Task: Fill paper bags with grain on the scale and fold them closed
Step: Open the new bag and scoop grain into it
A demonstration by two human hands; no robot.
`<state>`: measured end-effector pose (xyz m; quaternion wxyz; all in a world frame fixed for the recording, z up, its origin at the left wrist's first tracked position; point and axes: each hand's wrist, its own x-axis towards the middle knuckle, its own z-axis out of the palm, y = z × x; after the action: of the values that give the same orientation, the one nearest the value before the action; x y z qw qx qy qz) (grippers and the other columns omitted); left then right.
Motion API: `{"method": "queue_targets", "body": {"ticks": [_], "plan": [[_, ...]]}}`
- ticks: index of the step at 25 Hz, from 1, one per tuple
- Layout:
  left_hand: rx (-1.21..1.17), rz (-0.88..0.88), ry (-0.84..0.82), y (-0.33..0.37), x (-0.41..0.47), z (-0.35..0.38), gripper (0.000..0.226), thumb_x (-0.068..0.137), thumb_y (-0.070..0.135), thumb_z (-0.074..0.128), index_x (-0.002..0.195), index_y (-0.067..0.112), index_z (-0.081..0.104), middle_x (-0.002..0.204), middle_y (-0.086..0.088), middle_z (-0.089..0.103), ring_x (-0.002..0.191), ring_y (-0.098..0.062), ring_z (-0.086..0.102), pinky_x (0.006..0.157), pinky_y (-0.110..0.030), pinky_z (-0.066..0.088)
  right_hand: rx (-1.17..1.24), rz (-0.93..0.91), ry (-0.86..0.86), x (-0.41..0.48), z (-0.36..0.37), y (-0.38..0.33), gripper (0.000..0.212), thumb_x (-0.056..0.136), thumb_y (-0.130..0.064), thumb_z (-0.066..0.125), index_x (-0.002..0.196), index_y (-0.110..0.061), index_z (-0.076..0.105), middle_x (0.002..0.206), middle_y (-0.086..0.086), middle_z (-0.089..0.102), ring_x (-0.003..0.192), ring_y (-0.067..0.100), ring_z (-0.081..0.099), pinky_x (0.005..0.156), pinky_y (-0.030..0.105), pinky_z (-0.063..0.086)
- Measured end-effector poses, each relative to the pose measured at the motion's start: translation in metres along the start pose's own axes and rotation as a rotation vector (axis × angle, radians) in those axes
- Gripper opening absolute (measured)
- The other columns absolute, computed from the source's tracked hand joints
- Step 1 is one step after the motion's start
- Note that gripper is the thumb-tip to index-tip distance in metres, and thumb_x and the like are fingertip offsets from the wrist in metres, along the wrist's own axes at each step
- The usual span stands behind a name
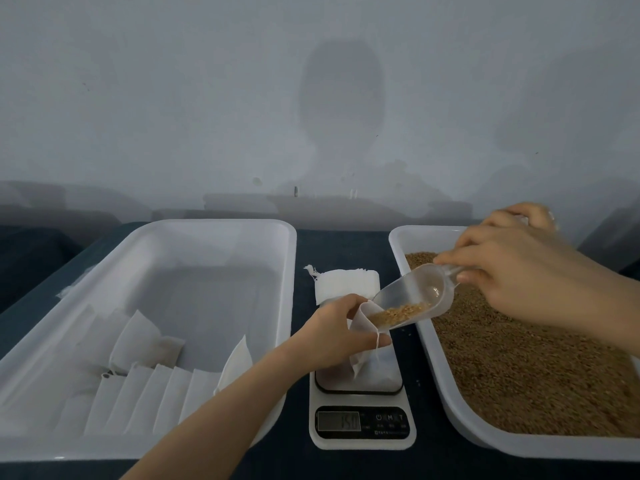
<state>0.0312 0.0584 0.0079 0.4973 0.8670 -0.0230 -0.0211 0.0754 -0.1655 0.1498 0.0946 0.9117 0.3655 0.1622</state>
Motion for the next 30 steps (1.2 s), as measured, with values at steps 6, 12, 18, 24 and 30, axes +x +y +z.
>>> {"method": "queue_targets", "body": {"ticks": [6, 12, 18, 24, 30], "plan": [[0.028, -0.024, 0.017, 0.000, 0.000, 0.000, 0.058, 0.075, 0.049, 0.074, 0.123, 0.032, 0.047, 0.117, 0.013, 0.056, 0.104, -0.007, 0.056, 0.079, -0.016, 0.049, -0.113, -0.127, 0.104, 0.001, -0.010, -0.015, 0.029, 0.078, -0.022, 0.070, 0.101, -0.038, 0.071, 0.092, -0.012, 0.065, 0.095, 0.020, 0.052, 0.100, 0.042, 0.012], [0.027, -0.032, 0.023, 0.003, -0.002, 0.000, 0.053, 0.077, 0.044, 0.074, 0.120, 0.030, 0.047, 0.116, 0.009, 0.056, 0.105, -0.009, 0.056, 0.085, -0.027, 0.054, -0.194, -0.236, 0.350, -0.008, -0.011, -0.025, 0.047, 0.049, 0.010, 0.075, 0.091, -0.011, 0.076, 0.080, 0.012, 0.067, 0.081, 0.036, 0.061, 0.097, 0.052, 0.022], [0.026, -0.051, 0.025, 0.005, -0.003, -0.001, 0.051, 0.078, 0.044, 0.073, 0.120, 0.028, 0.048, 0.111, 0.009, 0.057, 0.102, -0.011, 0.057, 0.086, -0.031, 0.055, -0.240, -0.091, 0.422, -0.024, 0.001, 0.007, 0.054, 0.052, 0.005, 0.076, 0.101, -0.016, 0.073, 0.092, 0.011, 0.070, 0.086, 0.030, 0.062, 0.095, 0.047, 0.029], [0.044, -0.034, 0.032, 0.002, -0.002, 0.000, 0.050, 0.078, 0.046, 0.072, 0.118, 0.030, 0.047, 0.112, 0.011, 0.055, 0.099, -0.009, 0.056, 0.078, -0.019, 0.051, -0.281, 0.207, 0.032, -0.051, 0.072, 0.085, 0.047, 0.058, -0.003, 0.063, 0.100, -0.022, 0.073, 0.073, 0.003, 0.062, 0.070, 0.025, 0.050, 0.073, 0.048, 0.042], [0.042, -0.032, 0.034, 0.002, -0.001, 0.000, 0.050, 0.077, 0.047, 0.072, 0.118, 0.030, 0.048, 0.110, 0.010, 0.056, 0.098, -0.009, 0.056, 0.077, -0.019, 0.051, -0.386, 0.226, -0.172, -0.060, 0.102, 0.074, 0.048, 0.079, -0.033, 0.056, 0.121, -0.056, 0.050, 0.109, -0.025, 0.059, 0.102, 0.002, 0.049, 0.091, 0.032, 0.025]]}}
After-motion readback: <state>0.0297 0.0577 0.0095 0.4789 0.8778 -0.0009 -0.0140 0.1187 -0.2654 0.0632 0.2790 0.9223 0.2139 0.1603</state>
